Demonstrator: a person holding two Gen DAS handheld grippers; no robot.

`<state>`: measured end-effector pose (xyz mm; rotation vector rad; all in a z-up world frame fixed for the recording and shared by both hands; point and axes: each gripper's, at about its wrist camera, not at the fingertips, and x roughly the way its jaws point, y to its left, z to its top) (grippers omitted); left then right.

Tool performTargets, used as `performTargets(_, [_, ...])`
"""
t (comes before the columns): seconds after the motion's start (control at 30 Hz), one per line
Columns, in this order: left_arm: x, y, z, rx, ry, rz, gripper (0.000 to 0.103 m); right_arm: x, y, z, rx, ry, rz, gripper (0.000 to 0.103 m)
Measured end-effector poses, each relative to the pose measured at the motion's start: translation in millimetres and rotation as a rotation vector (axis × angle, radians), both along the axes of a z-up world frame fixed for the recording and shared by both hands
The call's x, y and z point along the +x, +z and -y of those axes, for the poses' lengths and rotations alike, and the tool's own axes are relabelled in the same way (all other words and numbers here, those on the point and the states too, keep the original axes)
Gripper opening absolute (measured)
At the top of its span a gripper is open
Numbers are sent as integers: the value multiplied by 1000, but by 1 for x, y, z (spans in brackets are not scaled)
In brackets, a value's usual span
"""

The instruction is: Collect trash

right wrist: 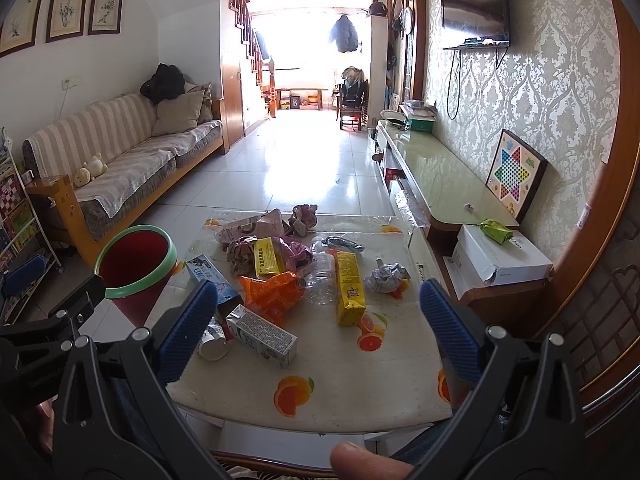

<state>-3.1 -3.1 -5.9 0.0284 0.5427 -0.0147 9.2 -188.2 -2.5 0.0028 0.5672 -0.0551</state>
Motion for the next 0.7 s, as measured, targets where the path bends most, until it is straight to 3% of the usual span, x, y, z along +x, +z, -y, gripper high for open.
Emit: performTargets(0.7, [4, -2, 6, -9, -9, -25, 96, 4, -3, 2, 2, -7, -11, 100])
